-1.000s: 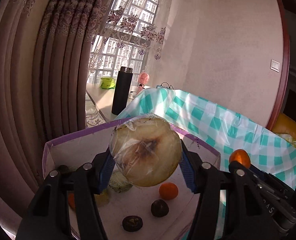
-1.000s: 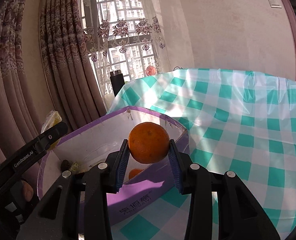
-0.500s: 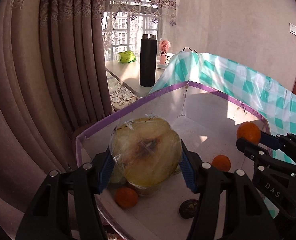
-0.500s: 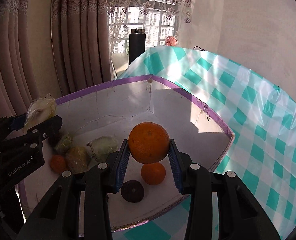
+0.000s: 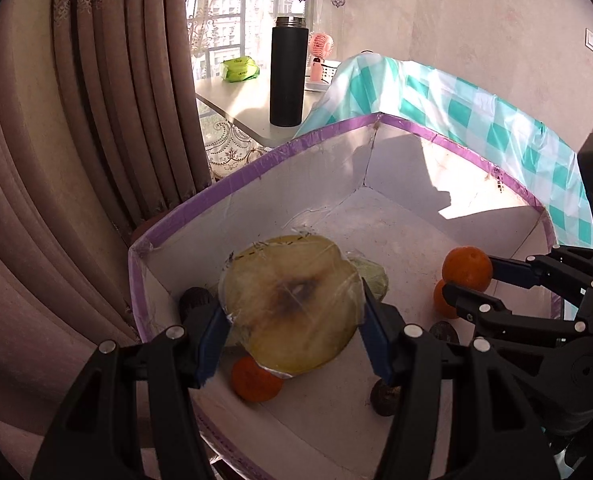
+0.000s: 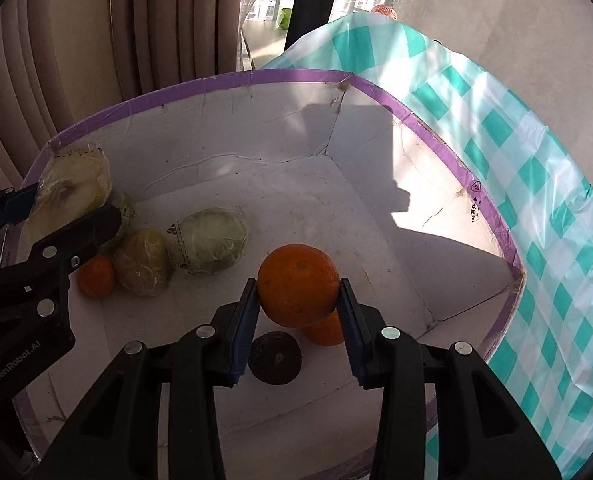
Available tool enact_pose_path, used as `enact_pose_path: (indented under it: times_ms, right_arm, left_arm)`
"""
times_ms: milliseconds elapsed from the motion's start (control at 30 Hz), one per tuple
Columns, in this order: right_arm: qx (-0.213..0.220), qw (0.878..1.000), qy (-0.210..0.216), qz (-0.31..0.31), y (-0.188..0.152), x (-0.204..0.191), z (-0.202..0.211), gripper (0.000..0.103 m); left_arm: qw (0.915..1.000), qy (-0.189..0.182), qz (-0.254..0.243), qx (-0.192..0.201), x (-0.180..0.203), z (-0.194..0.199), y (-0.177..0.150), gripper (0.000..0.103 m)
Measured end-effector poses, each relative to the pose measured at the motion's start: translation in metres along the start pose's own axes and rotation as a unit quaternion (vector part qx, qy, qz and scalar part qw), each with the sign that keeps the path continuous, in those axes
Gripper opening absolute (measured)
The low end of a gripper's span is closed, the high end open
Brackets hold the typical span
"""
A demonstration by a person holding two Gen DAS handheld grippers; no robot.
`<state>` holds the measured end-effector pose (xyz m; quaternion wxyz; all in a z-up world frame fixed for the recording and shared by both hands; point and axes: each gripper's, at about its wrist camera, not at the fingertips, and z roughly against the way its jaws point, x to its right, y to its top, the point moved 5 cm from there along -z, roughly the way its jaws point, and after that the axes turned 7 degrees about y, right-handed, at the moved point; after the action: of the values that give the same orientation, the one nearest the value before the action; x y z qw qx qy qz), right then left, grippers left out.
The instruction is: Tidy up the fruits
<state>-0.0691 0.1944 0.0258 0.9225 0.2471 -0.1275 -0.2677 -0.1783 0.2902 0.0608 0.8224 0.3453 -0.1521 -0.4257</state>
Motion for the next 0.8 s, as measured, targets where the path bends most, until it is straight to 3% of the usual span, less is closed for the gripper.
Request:
enact_pose_path:
  times_ms: [300,367,400,467,600,700,800]
  right_arm:
    - [-0.025,1.000,0.000,0.001,-0.003,0.000,-0.009,0.041]
    - [-0.025,1.000,-0.005,-0.001,-0.002,0.002,-0.008,0.051]
    - [-0.022,1.000,-0.006,-0.002,-0.001,0.002,-0.007,0.063]
    - [-0.018,1.000,-0.005,-0.005,-0.001,0.003,-0.004,0.066]
    - [-0.021,0.999,-0.006,-0.023,-0.002,0.008,-0.002,0.083]
    - [-0.021,0.999,0.006,-0.042,-0.005,0.012,-0.003,0.086]
    - [-0.028,0.999,-0.012,-0.032,-0.006,0.011,-0.005,0.086]
  left_arm:
    - [0.9995,-0.015,0.009,-0.026,-0.003,-0.008,-0.002,0.060]
    - [0.9994,-0.013,0.006,-0.031,-0.002,-0.009,-0.002,0.062]
    - [0.9994,-0.014,0.003,-0.031,-0.002,-0.009,-0.001,0.065]
    - [0.9997,-0.011,0.002,-0.022,-0.001,-0.006,0.002,0.082]
    - [0.9997,-0.008,0.004,-0.024,-0.004,-0.002,0.004,0.088]
    - [0.9991,-0.028,0.012,-0.029,-0.005,0.000,0.004,0.096]
    - [0.9984,-0.042,0.013,-0.035,-0.001,-0.001,0.007,0.101]
